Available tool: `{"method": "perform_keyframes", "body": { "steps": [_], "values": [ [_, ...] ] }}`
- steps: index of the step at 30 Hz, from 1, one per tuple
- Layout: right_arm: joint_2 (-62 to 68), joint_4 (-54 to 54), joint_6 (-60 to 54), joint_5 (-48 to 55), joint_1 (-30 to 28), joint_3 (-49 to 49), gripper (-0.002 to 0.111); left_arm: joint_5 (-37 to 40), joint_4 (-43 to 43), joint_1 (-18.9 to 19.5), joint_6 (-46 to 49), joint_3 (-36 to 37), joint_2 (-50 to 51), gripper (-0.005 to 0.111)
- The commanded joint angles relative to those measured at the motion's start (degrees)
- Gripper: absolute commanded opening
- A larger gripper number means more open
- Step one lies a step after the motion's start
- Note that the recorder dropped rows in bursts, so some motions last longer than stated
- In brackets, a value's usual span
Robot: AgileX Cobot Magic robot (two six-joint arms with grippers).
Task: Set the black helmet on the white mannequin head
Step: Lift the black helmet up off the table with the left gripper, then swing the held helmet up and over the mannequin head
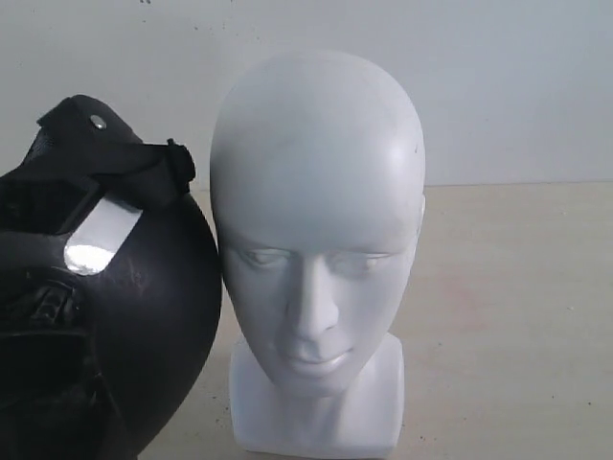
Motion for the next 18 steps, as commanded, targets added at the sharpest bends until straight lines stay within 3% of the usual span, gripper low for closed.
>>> {"method": "perform_keyframes", "body": {
  "steps": [1,7,13,18],
  "values": [
    [-0.26,-0.07,0.06,-0.17,0.18,0.01,0.000,-3.85,-0.94,-0.47,3.04,-1.03,-2.63,0.004],
    [-0.26,-0.07,0.06,-0.17,0.18,0.01,0.000,-0.42,8.90,-0.47,-3.98,-1.03,-5.64,0.004],
    [-0.26,-0.07,0.06,-0.17,0.18,0.01,0.000,0.00,13.28,-0.47,-8.60,-1.03,-9.89,0.004],
    [-0.26,-0.07,0.06,-0.17,0.18,0.01,0.000,1.06,20.99,-0.47,-17.51,-1.03,-12.70,0.004]
  ]
}}
